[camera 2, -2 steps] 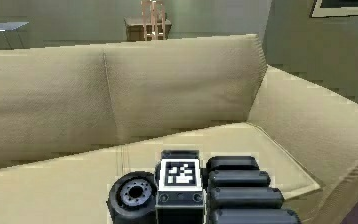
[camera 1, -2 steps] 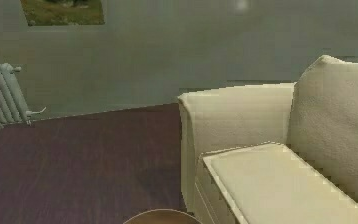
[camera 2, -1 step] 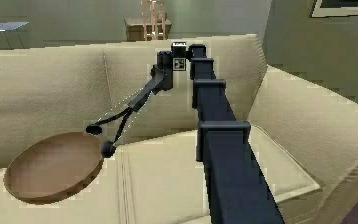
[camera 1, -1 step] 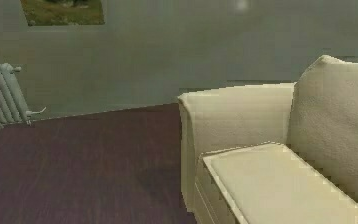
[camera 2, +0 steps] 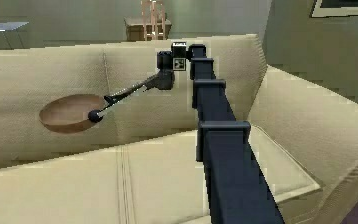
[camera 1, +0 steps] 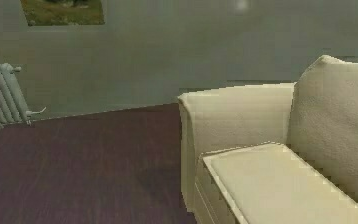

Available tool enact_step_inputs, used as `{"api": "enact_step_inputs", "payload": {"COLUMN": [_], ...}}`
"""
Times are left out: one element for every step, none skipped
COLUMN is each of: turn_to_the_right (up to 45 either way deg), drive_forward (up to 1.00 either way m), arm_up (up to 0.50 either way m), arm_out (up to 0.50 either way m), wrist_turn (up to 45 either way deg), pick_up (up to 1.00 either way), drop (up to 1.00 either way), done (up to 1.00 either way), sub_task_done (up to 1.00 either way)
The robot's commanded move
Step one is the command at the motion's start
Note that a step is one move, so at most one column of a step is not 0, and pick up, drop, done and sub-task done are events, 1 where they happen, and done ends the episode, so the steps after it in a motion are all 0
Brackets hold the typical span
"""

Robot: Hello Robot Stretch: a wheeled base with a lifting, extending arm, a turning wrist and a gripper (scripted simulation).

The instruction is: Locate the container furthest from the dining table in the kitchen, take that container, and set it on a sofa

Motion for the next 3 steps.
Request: {"api": "enact_step_inputs", "payload": {"turn_to_the_right": [0.0, 0.0, 0.0], "drive_forward": [0.00, 0.00, 0.00], "arm_up": [0.00, 0.00, -0.20], "arm_out": [0.00, 0.00, 0.00], "wrist_turn": [45.0, 6.0, 0.0], "pick_up": [0.00, 0.00, 0.00], "drop": [0.00, 0.00, 0.00], "done": [0.00, 0.00, 0.00], "sub_task_done": [0.00, 0.00, 0.00]}}
